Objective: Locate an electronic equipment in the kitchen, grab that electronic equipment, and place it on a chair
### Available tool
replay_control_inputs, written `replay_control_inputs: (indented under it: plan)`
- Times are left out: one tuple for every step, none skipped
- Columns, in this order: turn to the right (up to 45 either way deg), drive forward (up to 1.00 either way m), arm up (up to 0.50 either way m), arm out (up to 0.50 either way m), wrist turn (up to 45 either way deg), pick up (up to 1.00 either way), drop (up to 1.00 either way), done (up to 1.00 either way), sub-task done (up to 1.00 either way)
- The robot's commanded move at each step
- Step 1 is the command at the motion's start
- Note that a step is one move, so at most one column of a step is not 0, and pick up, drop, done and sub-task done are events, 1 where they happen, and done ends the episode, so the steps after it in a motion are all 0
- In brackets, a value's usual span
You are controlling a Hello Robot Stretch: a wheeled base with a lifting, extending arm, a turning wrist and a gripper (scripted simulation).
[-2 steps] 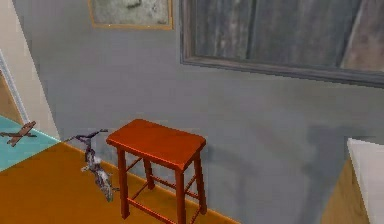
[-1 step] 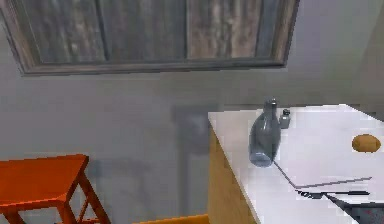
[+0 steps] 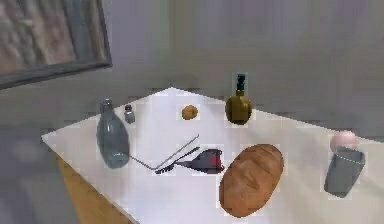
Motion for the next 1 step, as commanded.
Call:
replay_control_inputs:
  plan:
    - [-45.0, 0.00, 0.00, 0.00, 0.0, 0.00, 0.00, 0.00, 0.00]
